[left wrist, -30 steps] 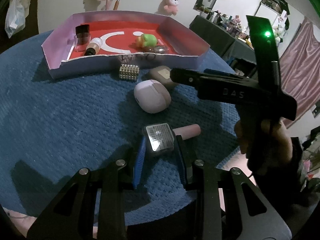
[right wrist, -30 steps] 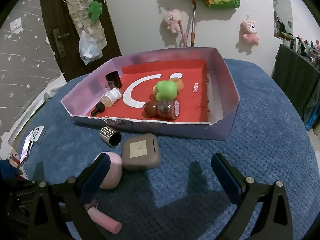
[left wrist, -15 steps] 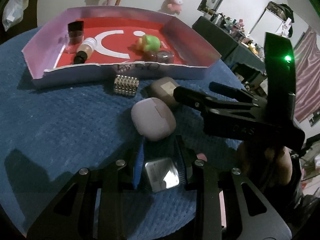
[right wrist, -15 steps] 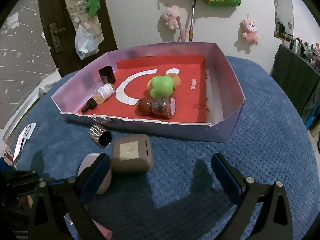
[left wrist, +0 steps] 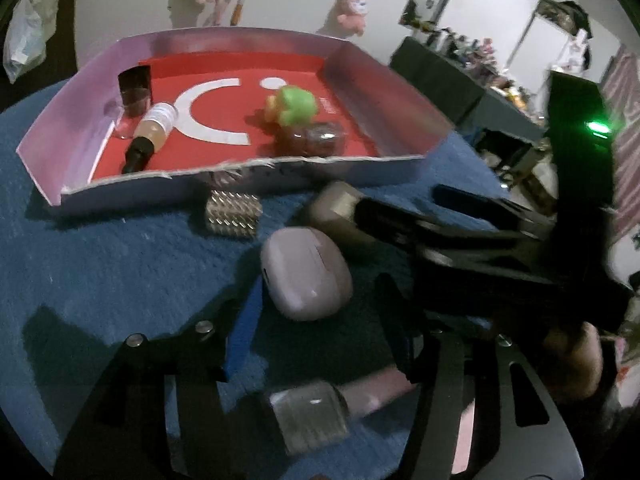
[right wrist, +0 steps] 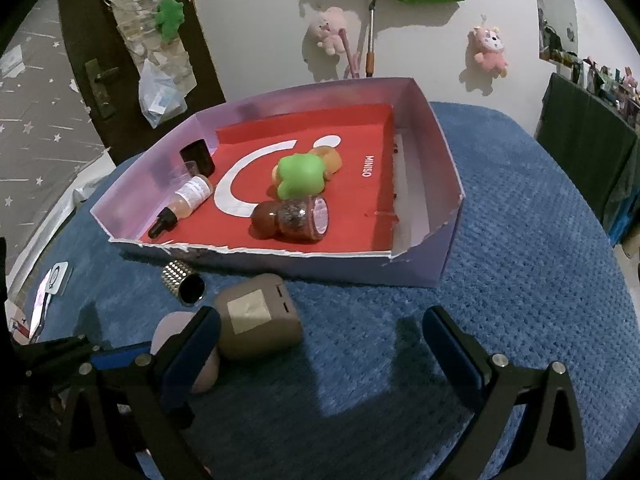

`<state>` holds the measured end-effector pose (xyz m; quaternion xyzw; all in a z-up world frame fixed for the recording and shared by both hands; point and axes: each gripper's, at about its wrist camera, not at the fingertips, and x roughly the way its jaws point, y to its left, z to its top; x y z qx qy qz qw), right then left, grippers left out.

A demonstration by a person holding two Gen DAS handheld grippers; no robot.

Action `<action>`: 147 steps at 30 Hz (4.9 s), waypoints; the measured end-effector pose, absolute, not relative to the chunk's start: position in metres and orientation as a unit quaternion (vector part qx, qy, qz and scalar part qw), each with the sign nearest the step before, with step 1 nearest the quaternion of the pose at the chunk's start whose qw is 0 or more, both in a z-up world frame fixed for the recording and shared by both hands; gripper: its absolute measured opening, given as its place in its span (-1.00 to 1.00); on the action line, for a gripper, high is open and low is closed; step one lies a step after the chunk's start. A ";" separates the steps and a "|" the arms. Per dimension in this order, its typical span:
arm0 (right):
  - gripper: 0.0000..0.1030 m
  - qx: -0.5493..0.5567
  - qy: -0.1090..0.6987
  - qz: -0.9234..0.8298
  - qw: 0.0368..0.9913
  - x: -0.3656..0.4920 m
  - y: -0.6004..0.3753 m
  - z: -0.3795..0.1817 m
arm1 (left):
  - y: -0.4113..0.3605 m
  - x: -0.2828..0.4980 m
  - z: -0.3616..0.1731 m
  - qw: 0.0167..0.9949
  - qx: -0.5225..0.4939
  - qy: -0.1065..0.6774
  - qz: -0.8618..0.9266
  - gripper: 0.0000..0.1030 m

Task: Organize rigid objects
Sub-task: 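Grip the pink round case with the left tool while the right tool grips the brown square case, then carry the pink round case into the box with the left tool while the right tool carries the brown case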

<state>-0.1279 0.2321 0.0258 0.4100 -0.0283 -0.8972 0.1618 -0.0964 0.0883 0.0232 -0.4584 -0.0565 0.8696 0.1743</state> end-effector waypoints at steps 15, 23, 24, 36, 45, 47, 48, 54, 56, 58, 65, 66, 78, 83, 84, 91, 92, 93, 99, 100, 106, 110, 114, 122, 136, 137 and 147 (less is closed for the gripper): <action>0.81 0.413 -0.009 -0.892 0.184 -0.127 0.223 0.024 | 0.045 -0.097 0.017 0.146 -0.439 -0.059 0.885 -0.01; 0.54 0.403 0.073 -0.890 0.200 -0.121 0.188 0.018 | 0.030 -0.093 0.016 0.131 -0.430 -0.053 0.892 -0.05; 0.48 0.400 0.084 -0.890 0.200 -0.120 0.184 0.017 | 0.032 -0.092 0.016 0.129 -0.428 -0.048 0.893 -0.05; 0.05 0.382 0.072 -0.895 0.218 -0.108 0.184 0.032 | 0.025 -0.085 0.021 0.138 -0.420 -0.053 0.895 -0.10; 0.04 0.373 0.045 -0.894 0.244 -0.099 0.187 0.051 | 0.019 -0.076 0.038 0.141 -0.402 -0.061 0.903 -0.11; 0.04 0.370 0.042 -0.895 0.246 -0.097 0.187 0.054 | 0.018 -0.075 0.040 0.140 -0.399 -0.061 0.904 -0.11; 0.04 0.369 0.041 -0.895 0.247 -0.096 0.187 0.055 | 0.017 -0.075 0.042 0.140 -0.398 -0.062 0.905 -0.11; 0.04 0.365 0.035 -0.896 0.251 -0.093 0.188 0.060 | 0.016 -0.073 0.050 0.143 -0.388 -0.064 0.908 -0.11; 0.04 0.365 0.034 -0.896 0.251 -0.093 0.189 0.060 | 0.015 -0.073 0.052 0.144 -0.386 -0.065 0.909 -0.11; 0.04 0.365 0.031 -0.896 0.252 -0.094 0.189 0.061 | 0.014 -0.073 0.054 0.144 -0.383 -0.065 0.910 -0.11; 0.04 0.356 0.025 -0.898 0.258 -0.092 0.191 0.070 | 0.011 -0.076 0.066 0.148 -0.372 -0.066 0.914 -0.11; 0.04 0.354 0.025 -0.898 0.259 -0.093 0.191 0.071 | 0.011 -0.077 0.068 0.149 -0.371 -0.066 0.914 -0.11; 0.04 0.347 0.019 -0.899 0.266 -0.104 0.192 0.085 | 0.010 -0.095 0.089 0.152 -0.357 -0.057 0.920 -0.11; 0.03 0.346 0.018 -0.899 0.267 -0.113 0.193 0.089 | 0.011 -0.104 0.093 0.156 -0.356 -0.056 0.920 -0.11; 0.03 0.346 0.018 -0.899 0.267 -0.113 0.193 0.089 | 0.011 -0.107 0.093 0.157 -0.357 -0.058 0.919 -0.11; 0.04 0.350 0.016 -0.898 0.266 -0.128 0.193 0.093 | 0.010 -0.119 0.095 0.163 -0.364 -0.059 0.915 -0.11; 0.04 0.351 0.016 -0.898 0.266 -0.130 0.194 0.092 | 0.011 -0.119 0.095 0.164 -0.366 -0.060 0.914 -0.11; 0.04 0.353 0.015 -0.897 0.265 -0.133 0.194 0.091 | 0.010 -0.122 0.095 0.166 -0.368 -0.061 0.913 -0.11; 0.03 0.368 0.015 -0.892 0.263 -0.150 0.193 0.088 | 0.011 -0.139 0.089 0.177 -0.388 -0.062 0.902 -0.11; 0.04 0.371 0.016 -0.891 0.263 -0.153 0.193 0.088 | 0.012 -0.142 0.088 0.180 -0.393 -0.063 0.899 -0.11; 0.04 0.404 -0.008 -0.871 0.281 -0.176 0.194 0.078 | 0.012 -0.158 0.075 0.190 -0.421 -0.071 0.884 -0.11; 0.04 0.425 -0.022 -0.854 0.300 -0.184 0.189 0.068 | 0.011 -0.167 0.065 0.198 -0.442 -0.076 0.872 -0.11; 0.04 0.442 -0.029 -0.839 0.315 -0.190 0.181 0.059 | 0.008 -0.177 0.057 0.200 -0.460 -0.084 0.861 -0.11; 0.04 0.467 -0.039 -0.820 0.329 -0.204 0.171 0.046 | 0.005 -0.193 0.042 0.188 -0.481 -0.099 0.851 -0.11; 0.03 0.452 0.014 -0.853 0.259 -0.216 0.173 0.033 | 0.012 -0.200 0.040 0.140 -0.453 -0.055 0.879 -0.11; 0.03 0.448 0.020 -0.858 0.250 -0.218 0.174 0.033 | 0.013 -0.201 0.039 0.134 -0.452 -0.048 0.881 -0.11; 0.03 0.444 0.040 -0.870 0.210 -0.229 0.184 0.025 | 0.018 -0.205 0.033 0.097 -0.443 -0.004 0.891 -0.11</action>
